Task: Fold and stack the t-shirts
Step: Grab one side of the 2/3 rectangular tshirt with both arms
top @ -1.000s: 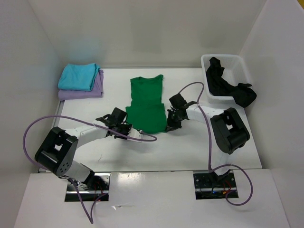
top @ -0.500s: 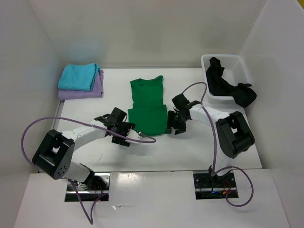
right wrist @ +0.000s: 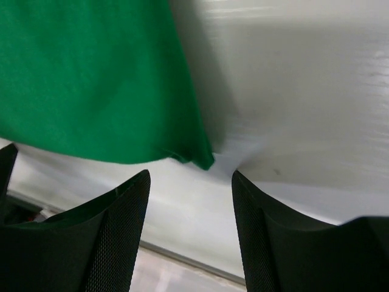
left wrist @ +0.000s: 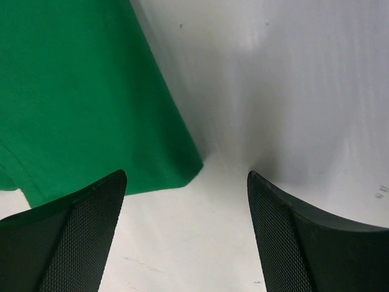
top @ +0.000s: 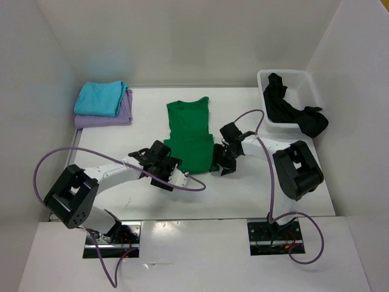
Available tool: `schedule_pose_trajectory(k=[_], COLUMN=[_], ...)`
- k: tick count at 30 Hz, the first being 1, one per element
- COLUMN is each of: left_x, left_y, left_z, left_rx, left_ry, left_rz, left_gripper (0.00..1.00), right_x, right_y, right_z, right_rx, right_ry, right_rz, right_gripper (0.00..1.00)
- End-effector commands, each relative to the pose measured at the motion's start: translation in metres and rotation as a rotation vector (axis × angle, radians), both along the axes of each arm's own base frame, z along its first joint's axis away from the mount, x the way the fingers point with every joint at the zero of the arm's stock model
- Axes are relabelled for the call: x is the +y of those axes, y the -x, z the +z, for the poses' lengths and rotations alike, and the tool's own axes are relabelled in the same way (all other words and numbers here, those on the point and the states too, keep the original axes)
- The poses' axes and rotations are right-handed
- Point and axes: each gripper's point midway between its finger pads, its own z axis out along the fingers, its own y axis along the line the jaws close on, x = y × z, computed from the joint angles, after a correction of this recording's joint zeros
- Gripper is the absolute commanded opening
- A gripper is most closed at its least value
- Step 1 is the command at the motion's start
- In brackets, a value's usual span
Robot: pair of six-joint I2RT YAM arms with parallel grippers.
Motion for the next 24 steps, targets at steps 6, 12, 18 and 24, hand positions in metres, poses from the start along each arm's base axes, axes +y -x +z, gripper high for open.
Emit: schedule_pose_trajectory(k=[6,12,18,24], left_x=[-0.012,-0.019,-0.013,-0.011], left_y=[-0.008,-0.008,-0.007,-0.004], left_z=[-0.007,-0.014,-0.019,-0.020], left_rx=[-0.018,-0.011,-0.019,0.000], left_ry=[0.033,0.038,0.015,0.013], left_rz=[-0.040,-0.055,-0.053,-0.034], left_gripper=[0.81,0.57,0.23,0.00], right_x=[0.007,0.007,0.004,0.001], right_y=[-0.014,-0.018,-0.020,-0.022], right_z=[-0.013,-0.015,-0.015,-0.015], right_rx=[-0.013,-0.021,-0.021,-0.025], right_ry=[-0.041,-0.051,-0.051,-0.049], right_rz=[-0.018,-0.015,-0.024,-0.025], right_gripper=[0.62,0.45,0.24,0.02])
